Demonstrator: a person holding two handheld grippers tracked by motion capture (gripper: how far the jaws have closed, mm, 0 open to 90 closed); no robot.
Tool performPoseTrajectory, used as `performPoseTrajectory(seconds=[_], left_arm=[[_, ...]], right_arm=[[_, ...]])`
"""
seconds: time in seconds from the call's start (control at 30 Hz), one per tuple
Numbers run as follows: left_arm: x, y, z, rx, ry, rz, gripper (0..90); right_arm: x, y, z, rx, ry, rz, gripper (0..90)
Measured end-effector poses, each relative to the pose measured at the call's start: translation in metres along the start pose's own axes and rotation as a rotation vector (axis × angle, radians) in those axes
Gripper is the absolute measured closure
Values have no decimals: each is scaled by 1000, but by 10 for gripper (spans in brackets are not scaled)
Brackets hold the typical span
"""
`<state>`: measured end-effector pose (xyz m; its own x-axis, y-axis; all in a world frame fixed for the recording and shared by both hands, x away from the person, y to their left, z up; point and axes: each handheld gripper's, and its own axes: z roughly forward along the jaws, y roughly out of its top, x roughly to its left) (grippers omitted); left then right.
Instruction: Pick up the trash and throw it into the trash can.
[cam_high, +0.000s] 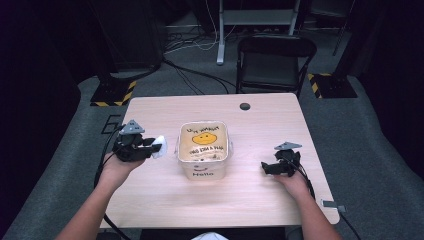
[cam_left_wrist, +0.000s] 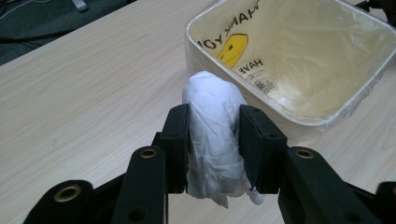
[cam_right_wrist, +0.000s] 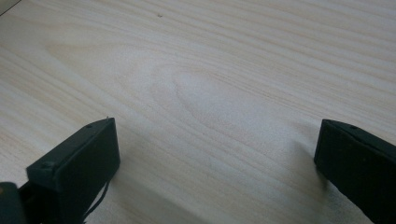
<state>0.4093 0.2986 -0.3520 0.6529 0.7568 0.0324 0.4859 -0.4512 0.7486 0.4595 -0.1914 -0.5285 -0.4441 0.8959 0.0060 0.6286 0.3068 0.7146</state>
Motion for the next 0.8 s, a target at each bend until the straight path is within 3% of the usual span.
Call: performPoseTrajectory(seconds=[0.8], left_arm=[[-16, 49, 25, -35, -48, 24, 643]], right_arm=[[0, 0, 0, 0, 0, 0, 0]])
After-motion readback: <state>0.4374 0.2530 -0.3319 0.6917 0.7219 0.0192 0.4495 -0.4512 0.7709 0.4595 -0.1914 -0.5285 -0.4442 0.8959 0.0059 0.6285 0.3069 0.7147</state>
